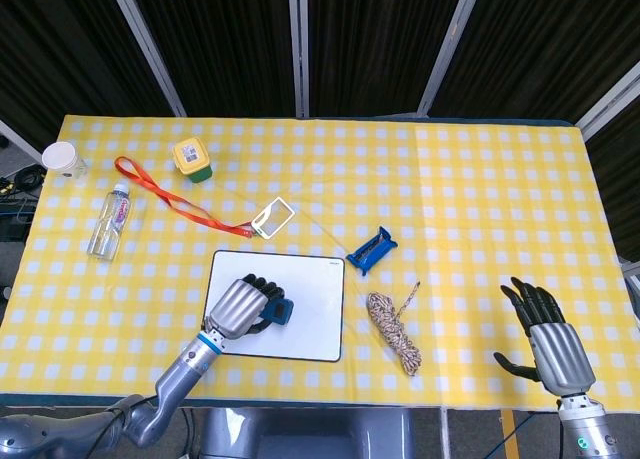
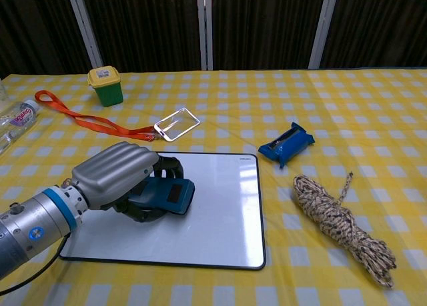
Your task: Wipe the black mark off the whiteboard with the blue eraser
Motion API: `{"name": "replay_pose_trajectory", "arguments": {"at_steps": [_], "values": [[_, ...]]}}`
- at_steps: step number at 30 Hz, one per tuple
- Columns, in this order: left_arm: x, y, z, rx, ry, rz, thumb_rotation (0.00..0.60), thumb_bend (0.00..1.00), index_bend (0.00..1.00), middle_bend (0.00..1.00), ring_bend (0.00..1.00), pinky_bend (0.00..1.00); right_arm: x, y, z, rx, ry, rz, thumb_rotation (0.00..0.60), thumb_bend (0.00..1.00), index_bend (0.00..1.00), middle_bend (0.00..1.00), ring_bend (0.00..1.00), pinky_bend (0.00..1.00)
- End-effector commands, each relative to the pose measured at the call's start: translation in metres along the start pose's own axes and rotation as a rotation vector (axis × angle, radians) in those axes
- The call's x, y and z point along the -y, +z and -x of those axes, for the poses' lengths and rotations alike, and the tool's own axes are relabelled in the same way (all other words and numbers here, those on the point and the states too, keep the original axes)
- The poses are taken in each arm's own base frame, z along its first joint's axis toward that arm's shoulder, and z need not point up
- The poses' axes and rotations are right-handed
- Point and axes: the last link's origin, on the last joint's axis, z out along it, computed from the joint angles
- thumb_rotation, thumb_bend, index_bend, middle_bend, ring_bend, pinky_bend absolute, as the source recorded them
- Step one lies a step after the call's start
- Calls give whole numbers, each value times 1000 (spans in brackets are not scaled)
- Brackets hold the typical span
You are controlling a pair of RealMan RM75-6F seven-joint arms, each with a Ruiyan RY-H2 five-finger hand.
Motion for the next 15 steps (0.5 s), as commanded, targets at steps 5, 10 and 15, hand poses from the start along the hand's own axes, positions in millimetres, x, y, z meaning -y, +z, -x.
{"name": "replay_pose_trajectory", "arguments": {"at_steps": [5,10,15], "values": [[26,-12,2,-6,14,-36,600,639,780,577,525,483,1,-1,2,3,-7,-3,600,71,14,0,0,0],[43,-18,1,-9,28,-60,600,639,780,577,525,483,2,-1,3,5,-12,-6,600,72,14,0,0,0],[42,-17,-1,-18,24,-44,600,639,780,577,525,483,2,-1,3,1,-13,-4,600,72,14,0,0,0]]}}
